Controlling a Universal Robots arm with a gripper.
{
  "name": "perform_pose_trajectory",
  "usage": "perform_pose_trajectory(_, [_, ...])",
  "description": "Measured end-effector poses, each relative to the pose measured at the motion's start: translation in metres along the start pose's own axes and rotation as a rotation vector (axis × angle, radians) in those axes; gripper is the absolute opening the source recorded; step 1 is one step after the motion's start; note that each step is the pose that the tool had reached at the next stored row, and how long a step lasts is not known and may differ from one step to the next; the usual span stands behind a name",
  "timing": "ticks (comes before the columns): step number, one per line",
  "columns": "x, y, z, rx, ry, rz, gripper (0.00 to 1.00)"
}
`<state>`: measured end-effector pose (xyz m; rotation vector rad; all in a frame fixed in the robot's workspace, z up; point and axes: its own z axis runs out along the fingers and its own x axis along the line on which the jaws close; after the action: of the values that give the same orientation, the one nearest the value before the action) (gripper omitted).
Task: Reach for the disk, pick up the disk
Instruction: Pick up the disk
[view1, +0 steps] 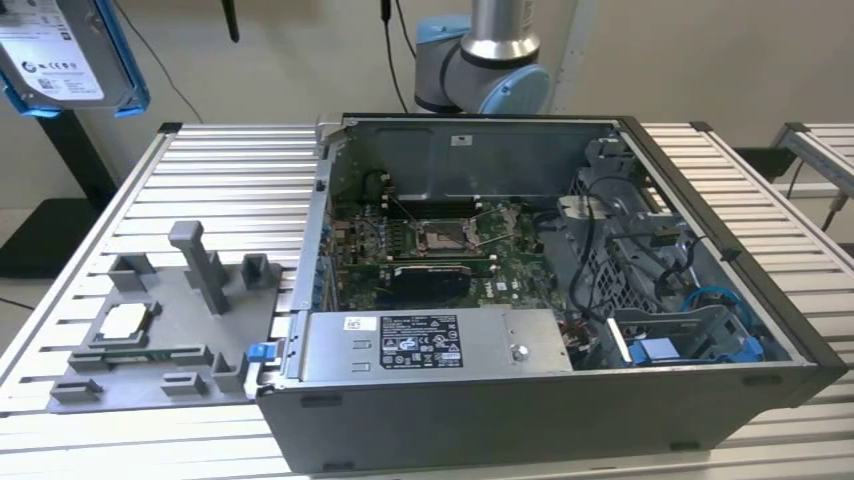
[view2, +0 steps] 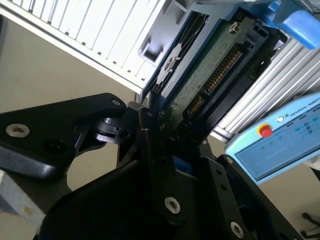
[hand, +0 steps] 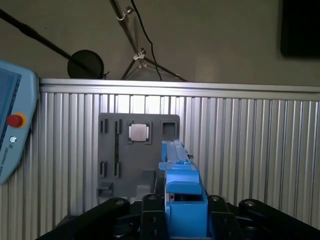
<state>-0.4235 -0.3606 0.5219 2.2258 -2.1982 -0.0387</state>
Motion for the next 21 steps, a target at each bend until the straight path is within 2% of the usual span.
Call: perform_pose_trajectory(21, [0.0008, -0.0647, -0.0017, -0.0013, 0.0, 0.0, 0.0])
